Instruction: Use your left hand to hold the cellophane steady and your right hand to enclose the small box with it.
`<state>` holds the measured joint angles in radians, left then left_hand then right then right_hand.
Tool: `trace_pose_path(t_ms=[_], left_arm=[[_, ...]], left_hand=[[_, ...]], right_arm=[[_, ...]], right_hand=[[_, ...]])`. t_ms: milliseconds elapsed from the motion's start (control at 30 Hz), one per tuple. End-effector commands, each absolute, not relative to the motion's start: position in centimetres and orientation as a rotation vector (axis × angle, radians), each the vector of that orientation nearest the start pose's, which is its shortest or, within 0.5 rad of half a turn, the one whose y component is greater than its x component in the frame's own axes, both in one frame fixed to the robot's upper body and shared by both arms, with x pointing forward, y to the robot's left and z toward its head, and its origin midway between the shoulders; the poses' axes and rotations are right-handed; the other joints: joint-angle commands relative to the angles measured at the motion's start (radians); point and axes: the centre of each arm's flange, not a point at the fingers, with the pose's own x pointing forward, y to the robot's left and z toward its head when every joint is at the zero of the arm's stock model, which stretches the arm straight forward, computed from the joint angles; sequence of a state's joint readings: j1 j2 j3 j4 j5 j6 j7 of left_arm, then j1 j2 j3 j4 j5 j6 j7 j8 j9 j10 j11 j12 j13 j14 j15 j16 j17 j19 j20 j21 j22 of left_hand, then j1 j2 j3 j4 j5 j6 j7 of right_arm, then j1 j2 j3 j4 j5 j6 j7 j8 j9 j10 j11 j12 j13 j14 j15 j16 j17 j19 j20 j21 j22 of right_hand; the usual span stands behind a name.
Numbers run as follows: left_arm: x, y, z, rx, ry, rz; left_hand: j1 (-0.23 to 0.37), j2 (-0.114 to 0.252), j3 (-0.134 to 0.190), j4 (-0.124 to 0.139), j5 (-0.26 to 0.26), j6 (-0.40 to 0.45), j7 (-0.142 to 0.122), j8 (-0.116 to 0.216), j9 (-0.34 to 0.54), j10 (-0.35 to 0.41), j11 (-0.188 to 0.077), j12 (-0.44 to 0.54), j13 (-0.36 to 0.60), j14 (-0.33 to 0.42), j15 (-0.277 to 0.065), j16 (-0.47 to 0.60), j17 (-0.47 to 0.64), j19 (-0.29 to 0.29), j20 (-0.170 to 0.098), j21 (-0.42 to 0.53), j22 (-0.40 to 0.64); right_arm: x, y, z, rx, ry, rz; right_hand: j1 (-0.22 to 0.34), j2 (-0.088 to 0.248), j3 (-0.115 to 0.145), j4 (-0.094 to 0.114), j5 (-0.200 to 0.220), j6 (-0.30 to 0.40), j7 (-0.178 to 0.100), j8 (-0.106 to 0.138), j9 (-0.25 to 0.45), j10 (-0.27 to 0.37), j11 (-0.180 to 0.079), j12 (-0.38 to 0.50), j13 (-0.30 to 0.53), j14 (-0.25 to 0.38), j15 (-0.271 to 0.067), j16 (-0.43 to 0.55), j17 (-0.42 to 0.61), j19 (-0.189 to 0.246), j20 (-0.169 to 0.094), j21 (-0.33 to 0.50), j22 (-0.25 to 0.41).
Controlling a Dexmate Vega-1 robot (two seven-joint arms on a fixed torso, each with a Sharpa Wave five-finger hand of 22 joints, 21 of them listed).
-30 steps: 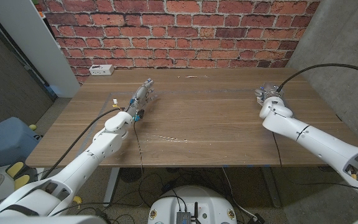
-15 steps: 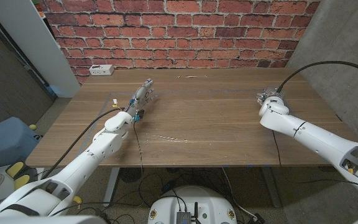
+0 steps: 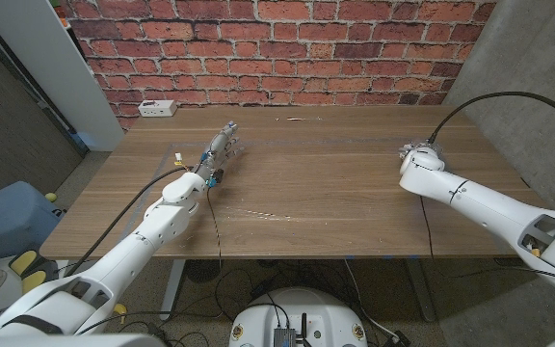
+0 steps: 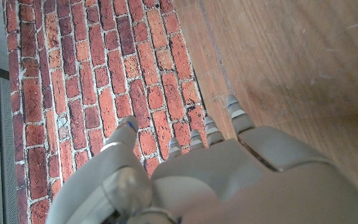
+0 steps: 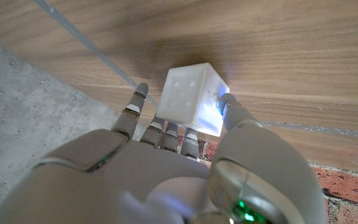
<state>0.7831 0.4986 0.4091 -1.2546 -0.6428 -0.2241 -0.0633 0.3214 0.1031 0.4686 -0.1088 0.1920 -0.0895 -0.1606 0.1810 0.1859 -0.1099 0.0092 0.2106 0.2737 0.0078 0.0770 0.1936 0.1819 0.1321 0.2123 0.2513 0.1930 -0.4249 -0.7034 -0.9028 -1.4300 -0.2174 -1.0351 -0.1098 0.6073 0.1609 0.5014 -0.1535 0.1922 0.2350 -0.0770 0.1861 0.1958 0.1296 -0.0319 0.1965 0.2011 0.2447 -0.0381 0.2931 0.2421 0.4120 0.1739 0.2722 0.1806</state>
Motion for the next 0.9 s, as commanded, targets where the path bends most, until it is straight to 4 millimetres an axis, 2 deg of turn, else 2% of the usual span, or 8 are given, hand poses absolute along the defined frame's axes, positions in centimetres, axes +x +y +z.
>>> trace_pose_path(t_ms=[33, 100, 133, 200, 267, 433, 533, 900], left_arm=[[67.1, 27.6, -2.5, -0.006, -0.520, -0.249], [67.2, 27.6, -2.5, -0.005, -0.519, -0.251], [67.2, 27.6, -2.5, -0.006, -0.519, -0.251], [67.3, 27.6, -2.4, -0.005, -0.518, -0.252], [67.3, 27.6, -2.4, -0.003, -0.516, -0.252], [67.5, 27.7, -2.3, -0.003, -0.511, -0.254], [67.6, 27.7, -2.2, 0.001, -0.511, -0.254], [67.8, 27.8, -2.0, 0.002, -0.507, -0.260]], left_hand=[[-0.009, 0.001, 0.004, -0.003, -0.001, 0.000, 0.000, 0.005, 0.002, 0.000, -0.002, -0.001, 0.002, 0.008, 0.003, 0.003, 0.000, 0.002, 0.003, -0.002, 0.004], [-0.010, 0.002, 0.004, -0.003, -0.001, 0.000, 0.000, 0.005, 0.002, 0.000, -0.003, -0.001, 0.001, 0.009, 0.004, 0.003, 0.000, 0.002, 0.003, -0.002, 0.004], [-0.010, 0.002, 0.004, -0.003, -0.001, 0.000, 0.000, 0.005, 0.002, 0.000, -0.003, -0.001, 0.000, 0.009, 0.004, 0.003, 0.000, 0.002, 0.003, -0.002, 0.004], [-0.010, 0.002, 0.004, -0.003, -0.001, 0.001, 0.000, 0.006, 0.002, -0.001, -0.003, -0.001, 0.000, 0.009, 0.003, 0.003, 0.000, 0.002, 0.003, -0.002, 0.004], [-0.011, 0.002, 0.004, -0.003, -0.001, 0.001, -0.001, 0.006, 0.001, 0.000, -0.003, -0.001, -0.001, 0.009, 0.003, 0.003, 0.000, 0.002, 0.003, -0.002, 0.004], [-0.012, 0.003, 0.004, -0.003, -0.001, 0.001, -0.001, 0.006, 0.001, -0.001, -0.003, -0.001, -0.003, 0.011, 0.003, 0.003, 0.000, 0.002, 0.003, -0.003, 0.004], [-0.013, 0.003, 0.005, -0.003, -0.001, 0.001, -0.001, 0.006, 0.001, -0.001, -0.002, -0.001, -0.004, 0.011, 0.003, 0.002, 0.000, 0.002, 0.003, -0.003, 0.004], [-0.014, 0.005, 0.006, -0.003, -0.001, 0.001, 0.001, 0.006, 0.000, 0.003, 0.000, 0.000, -0.009, 0.012, 0.002, 0.001, 0.001, 0.003, 0.003, -0.004, 0.004]], right_arm=[[68.5, -35.0, -0.2, -1.216, 0.265, -0.487], [68.7, -34.9, -0.1, -1.221, 0.265, -0.497], [68.7, -34.8, -0.1, -1.225, 0.259, -0.506], [68.8, -34.7, -0.1, -1.238, 0.245, -0.521], [68.7, -34.4, -0.2, -1.255, 0.215, -0.560], [68.1, -33.8, -0.1, -1.281, 0.073, -0.642], [67.5, -33.3, 0.1, -1.280, -0.015, -0.675], [66.3, -30.7, 1.0, -1.333, -0.225, -0.731]], right_hand=[[0.046, 0.023, -0.003, 0.001, 0.002, 0.044, 0.007, 0.026, 0.000, 0.064, -0.015, 0.024, 0.001, 0.149, -0.077, 0.079, 0.027, 0.122, -0.083, 0.043, 0.010], [0.092, 0.033, 0.011, -0.001, 0.003, 0.097, 0.004, 0.040, 0.000, 0.129, -0.022, 0.042, 0.001, 0.248, -0.110, 0.137, 0.056, 0.182, -0.130, 0.072, 0.015], [0.133, 0.037, 0.028, -0.008, 0.004, 0.123, 0.004, 0.045, 0.000, 0.152, -0.025, 0.045, 0.001, 0.282, -0.124, 0.164, 0.076, 0.222, -0.156, 0.093, 0.020], [0.252, 0.050, 0.074, -0.005, 0.007, 0.212, 0.003, 0.062, 0.002, 0.240, -0.025, 0.066, 0.004, 0.423, -0.167, 0.263, 0.153, 0.298, -0.219, 0.159, 0.040], [0.372, 0.053, 0.132, 0.005, 0.013, 0.326, 0.006, 0.085, 0.004, 0.330, -0.029, 0.087, 0.008, 0.515, -0.189, 0.318, 0.221, 0.306, -0.236, 0.215, 0.062], [0.563, 0.047, 0.172, 0.014, 0.008, 0.580, 0.010, 0.131, 0.017, 0.558, -0.024, 0.138, 0.035, 0.645, -0.193, 0.383, 0.337, 0.239, -0.277, 0.344, 0.120], [0.602, 0.041, 0.167, 0.013, 0.006, 0.646, 0.016, 0.144, 0.024, 0.627, -0.017, 0.163, 0.056, 0.675, -0.194, 0.392, 0.364, 0.232, -0.292, 0.396, 0.138], [0.630, 0.034, 0.156, 0.005, 0.006, 0.698, 0.021, 0.156, 0.030, 0.673, -0.021, 0.180, 0.076, 0.699, -0.194, 0.399, 0.387, 0.224, -0.299, 0.441, 0.150]])
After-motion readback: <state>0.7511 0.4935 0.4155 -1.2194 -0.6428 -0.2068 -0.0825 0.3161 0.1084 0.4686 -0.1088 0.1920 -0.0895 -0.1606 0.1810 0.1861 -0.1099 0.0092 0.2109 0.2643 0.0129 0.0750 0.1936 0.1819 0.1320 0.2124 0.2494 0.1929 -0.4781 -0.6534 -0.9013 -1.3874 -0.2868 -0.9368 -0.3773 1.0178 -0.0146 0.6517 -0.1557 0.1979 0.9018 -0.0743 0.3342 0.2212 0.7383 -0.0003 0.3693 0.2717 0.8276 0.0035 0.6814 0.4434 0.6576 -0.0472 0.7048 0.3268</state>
